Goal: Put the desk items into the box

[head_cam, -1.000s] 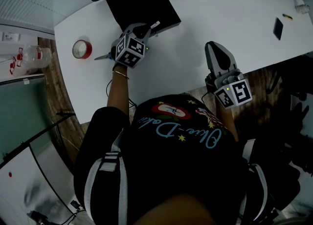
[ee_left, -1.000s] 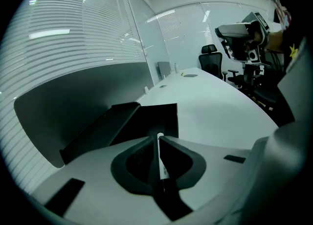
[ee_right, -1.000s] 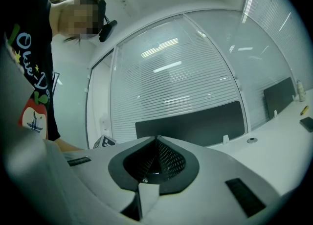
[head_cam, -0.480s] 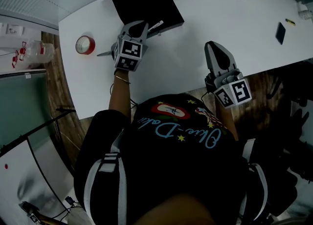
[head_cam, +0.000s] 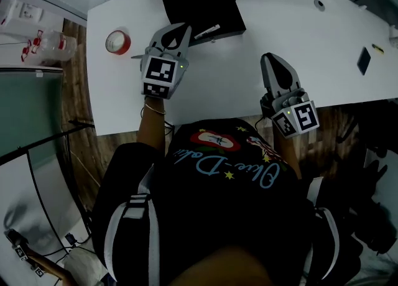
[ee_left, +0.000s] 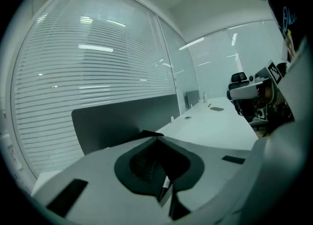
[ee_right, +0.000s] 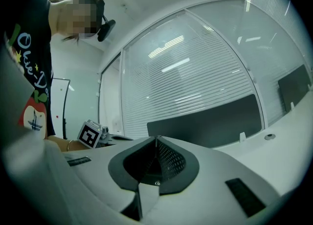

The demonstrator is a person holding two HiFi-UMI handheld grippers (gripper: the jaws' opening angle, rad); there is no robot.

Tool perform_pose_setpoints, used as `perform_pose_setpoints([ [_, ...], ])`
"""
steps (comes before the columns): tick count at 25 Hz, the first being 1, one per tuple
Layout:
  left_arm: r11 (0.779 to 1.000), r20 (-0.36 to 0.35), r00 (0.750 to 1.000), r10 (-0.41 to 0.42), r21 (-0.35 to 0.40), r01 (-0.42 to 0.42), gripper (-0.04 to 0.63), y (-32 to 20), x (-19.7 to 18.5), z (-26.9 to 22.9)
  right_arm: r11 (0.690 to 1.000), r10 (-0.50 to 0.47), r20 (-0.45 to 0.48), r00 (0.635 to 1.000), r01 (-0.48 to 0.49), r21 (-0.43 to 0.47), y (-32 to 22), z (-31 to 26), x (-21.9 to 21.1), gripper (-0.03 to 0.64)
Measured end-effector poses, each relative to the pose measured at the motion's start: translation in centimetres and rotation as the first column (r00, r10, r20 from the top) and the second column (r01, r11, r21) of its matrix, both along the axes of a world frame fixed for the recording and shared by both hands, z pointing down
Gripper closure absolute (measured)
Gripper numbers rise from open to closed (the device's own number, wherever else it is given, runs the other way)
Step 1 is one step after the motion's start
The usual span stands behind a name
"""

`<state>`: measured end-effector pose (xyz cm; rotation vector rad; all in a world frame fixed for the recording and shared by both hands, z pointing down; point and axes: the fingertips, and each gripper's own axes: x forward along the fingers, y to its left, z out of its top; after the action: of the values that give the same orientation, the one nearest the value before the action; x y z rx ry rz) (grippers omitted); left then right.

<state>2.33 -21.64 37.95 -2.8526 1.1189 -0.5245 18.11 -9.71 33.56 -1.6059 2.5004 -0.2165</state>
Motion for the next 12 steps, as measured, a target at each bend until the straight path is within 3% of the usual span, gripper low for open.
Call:
perform_pose_setpoints([
  [5, 0.999, -0.050, 0.998, -0.035, 0.029, 0.037, 0.577, 1.5, -1.0, -2.2, 0.999, -0.051, -0.001, 0.999, 0.051, 0.008, -0.4, 0.1, -0.6, 0.592],
  [12, 0.994, -0.067, 0.993, -0.100, 0.031, 0.102, 0.577, 4.0, -2.7, -2.8, 0.992, -0.124, 0.012, 0.992, 0.124, 0.018, -1.2, -0.1, -1.8, 0.592],
])
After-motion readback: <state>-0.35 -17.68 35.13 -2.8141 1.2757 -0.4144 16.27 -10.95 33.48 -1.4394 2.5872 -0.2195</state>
